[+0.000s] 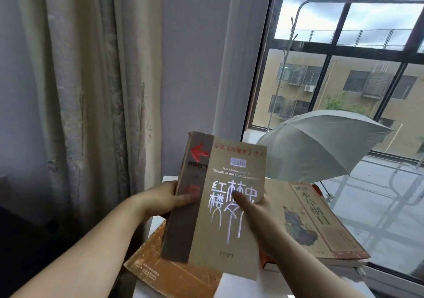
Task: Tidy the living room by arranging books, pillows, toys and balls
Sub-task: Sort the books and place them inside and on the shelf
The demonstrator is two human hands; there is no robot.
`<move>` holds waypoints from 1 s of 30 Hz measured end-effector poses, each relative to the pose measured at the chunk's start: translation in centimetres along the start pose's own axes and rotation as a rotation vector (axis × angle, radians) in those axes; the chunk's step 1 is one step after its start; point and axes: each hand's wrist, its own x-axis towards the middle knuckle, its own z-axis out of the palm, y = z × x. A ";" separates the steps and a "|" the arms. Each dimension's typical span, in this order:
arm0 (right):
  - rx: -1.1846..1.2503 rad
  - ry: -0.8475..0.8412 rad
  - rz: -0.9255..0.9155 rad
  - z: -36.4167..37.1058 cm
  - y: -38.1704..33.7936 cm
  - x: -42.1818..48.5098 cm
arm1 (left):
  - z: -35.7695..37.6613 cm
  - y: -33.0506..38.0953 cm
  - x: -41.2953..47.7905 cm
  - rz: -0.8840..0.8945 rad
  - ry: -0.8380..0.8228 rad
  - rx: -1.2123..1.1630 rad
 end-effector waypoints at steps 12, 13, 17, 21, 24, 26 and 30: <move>-0.521 0.140 0.494 2.8 6.5 1.5 | 0.4 -3.5 2.3 -0.511 -0.102 0.341; -0.481 0.131 0.482 2.8 6.6 1.6 | 0.5 -3.4 2.4 -0.521 -0.095 0.348; -0.411 0.145 0.479 2.4 6.5 1.7 | 0.9 -3.6 3.0 -0.452 -0.025 0.292; -0.304 0.192 0.461 2.1 6.7 1.7 | 1.5 -3.3 3.3 -0.305 0.162 0.212; -0.280 0.190 0.401 2.1 6.5 0.6 | 1.4 -2.5 2.7 -0.183 0.206 0.111; -0.153 0.162 0.342 1.8 6.3 0.3 | 1.2 -1.4 1.8 -0.034 0.229 -0.035; 0.255 0.103 0.208 2.4 3.5 0.8 | 1.2 0.9 0.0 0.250 0.307 -0.369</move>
